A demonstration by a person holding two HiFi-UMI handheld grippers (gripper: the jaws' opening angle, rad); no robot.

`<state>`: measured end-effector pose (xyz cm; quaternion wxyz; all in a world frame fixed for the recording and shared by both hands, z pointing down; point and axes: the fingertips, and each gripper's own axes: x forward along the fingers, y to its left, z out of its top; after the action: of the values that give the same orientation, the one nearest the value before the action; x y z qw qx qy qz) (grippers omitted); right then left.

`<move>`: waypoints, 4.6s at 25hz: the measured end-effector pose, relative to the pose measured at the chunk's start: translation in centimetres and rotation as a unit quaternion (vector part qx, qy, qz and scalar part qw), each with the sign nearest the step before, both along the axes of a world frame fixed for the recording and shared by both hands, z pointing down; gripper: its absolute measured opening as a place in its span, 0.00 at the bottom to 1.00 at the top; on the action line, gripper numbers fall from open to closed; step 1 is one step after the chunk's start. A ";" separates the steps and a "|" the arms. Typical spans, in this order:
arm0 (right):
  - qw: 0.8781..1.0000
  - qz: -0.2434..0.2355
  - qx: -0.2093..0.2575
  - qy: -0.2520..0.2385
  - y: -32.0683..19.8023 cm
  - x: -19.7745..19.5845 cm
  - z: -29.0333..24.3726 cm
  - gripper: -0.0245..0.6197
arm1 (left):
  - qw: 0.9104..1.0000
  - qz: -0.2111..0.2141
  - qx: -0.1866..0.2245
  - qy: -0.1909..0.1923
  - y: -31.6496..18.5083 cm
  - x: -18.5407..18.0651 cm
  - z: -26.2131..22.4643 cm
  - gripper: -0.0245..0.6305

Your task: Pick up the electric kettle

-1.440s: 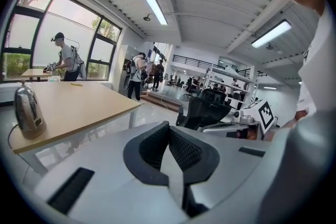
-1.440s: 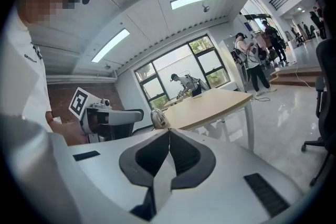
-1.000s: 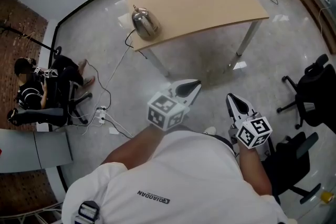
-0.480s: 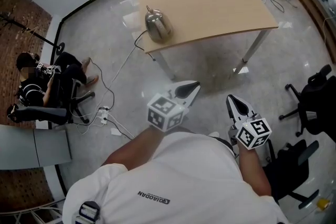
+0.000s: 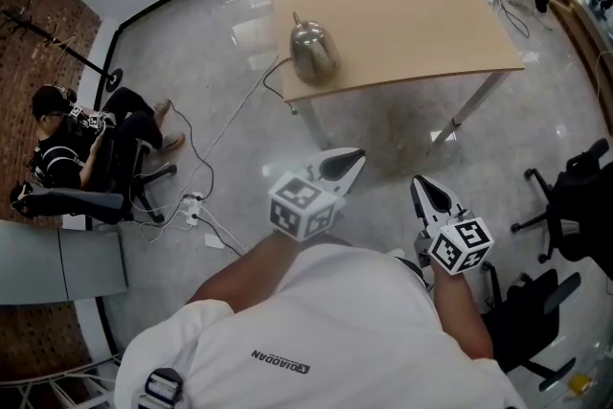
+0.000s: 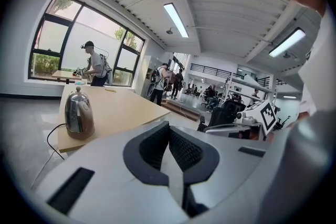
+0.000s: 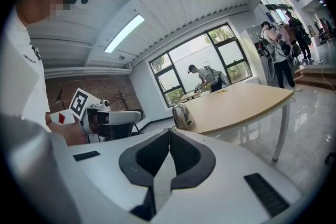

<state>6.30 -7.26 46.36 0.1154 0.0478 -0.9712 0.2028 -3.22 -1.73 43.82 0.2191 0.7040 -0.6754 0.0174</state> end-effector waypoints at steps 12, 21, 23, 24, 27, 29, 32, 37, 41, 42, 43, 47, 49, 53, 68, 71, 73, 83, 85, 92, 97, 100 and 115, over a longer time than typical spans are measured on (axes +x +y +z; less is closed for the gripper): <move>0.999 -0.022 0.019 0.026 2.5 -5.3 0.4 0.07 | 1.000 -0.010 0.008 0.021 2.2 -5.2 1.3 0.03; 0.999 -0.011 0.023 0.045 2.3 -8.1 0.8 0.07 | 0.999 -0.010 0.010 0.036 2.7 -8.5 2.2 0.03; 0.998 -0.014 0.023 0.048 2.7 -9.0 1.0 0.07 | 0.999 -0.013 0.009 0.039 3.2 -9.4 2.5 0.03; 0.998 -0.016 0.023 0.049 2.9 -9.5 1.0 0.07 | 0.999 -0.014 0.009 0.041 3.4 -9.9 2.5 0.03; 0.998 -0.016 0.023 0.051 3.4 -10.9 1.4 0.07 | 0.999 -0.016 0.007 0.045 4.0 -11.0 2.9 0.03; 0.998 -0.014 0.022 0.052 3.7 -11.7 1.6 0.07 | 0.999 -0.014 0.004 0.047 4.4 -11.7 3.2 0.03; 0.998 -0.008 0.020 0.052 4.1 -12.7 1.6 0.07 | 0.999 -0.010 0.000 0.050 5.0 -12.6 3.5 0.03; 0.998 -0.002 0.019 0.053 5.1 -15.0 1.9 0.07 | 0.999 -0.008 -0.003 0.049 6.4 -15.0 3.8 0.03; 0.998 -0.002 0.020 0.055 6.0 -16.5 2.0 0.07 | 0.999 -0.015 -0.004 0.049 8.0 -16.9 4.0 0.03; 0.998 -0.003 0.020 0.054 6.3 -16.9 1.9 0.07 | 0.999 -0.017 -0.004 0.049 8.4 -17.2 4.0 0.03; 0.998 -0.004 0.020 0.053 6.6 -17.3 1.9 0.07 | 0.999 -0.019 -0.003 0.049 8.8 -17.6 4.1 0.03; 0.998 -0.017 0.023 0.054 7.8 -18.9 1.7 0.07 | 0.998 -0.028 0.001 0.051 9.9 -18.7 4.0 0.03; 0.998 -0.026 0.024 0.059 8.3 -19.5 1.7 0.07 | 0.998 -0.035 0.005 0.050 10.6 -19.2 3.8 0.03; 0.997 -0.047 0.030 0.062 9.2 -21.1 1.7 0.07 | 0.997 -0.062 0.007 0.047 12.4 -20.7 4.0 0.03; 0.992 -0.104 0.038 0.057 9.7 -25.3 2.0 0.07 | 0.995 -0.094 -0.010 0.034 13.7 -22.2 4.8 0.03; 0.992 -0.106 0.039 0.060 8.6 -26.1 2.6 0.07 | 0.995 -0.096 -0.011 0.033 12.8 -22.6 4.9 0.03; 0.992 -0.108 0.039 0.060 7.9 -26.8 2.9 0.07 | 0.995 -0.098 -0.014 0.032 12.3 -23.0 5.1 0.03; 0.993 -0.094 0.044 0.047 2.8 -29.8 2.9 0.07 | 0.993 -0.111 -0.034 0.032 9.1 -25.5 6.0 0.03; 0.994 -0.085 0.056 0.047 1.3 -30.4 3.0 0.07 | 0.992 -0.113 -0.036 0.033 8.3 -26.0 6.1 0.03; 0.991 -0.059 0.099 0.066 -3.3 -32.3 4.3 0.08 | 0.991 -0.124 -0.044 0.035 6.2 -27.4 6.8 0.03; 0.986 -0.063 0.118 0.095 -5.1 -33.7 6.2 0.28 | 0.989 -0.129 -0.054 0.037 4.8 -28.0 7.3 0.03; 0.982 -0.078 0.128 0.117 -5.3 -34.9 8.0 0.33 | 0.989 -0.133 -0.060 0.037 4.3 -28.2 7.6 0.03; 0.971 -0.084 0.131 0.184 -6.4 -40.6 14.1 0.35 | 0.978 -0.183 -0.085 0.042 4.6 -31.4 8.6 0.03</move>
<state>-34.27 -13.63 60.44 0.3013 0.0176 -0.9520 0.0515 -34.59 2.85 52.39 0.3060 0.5470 -0.7792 0.0050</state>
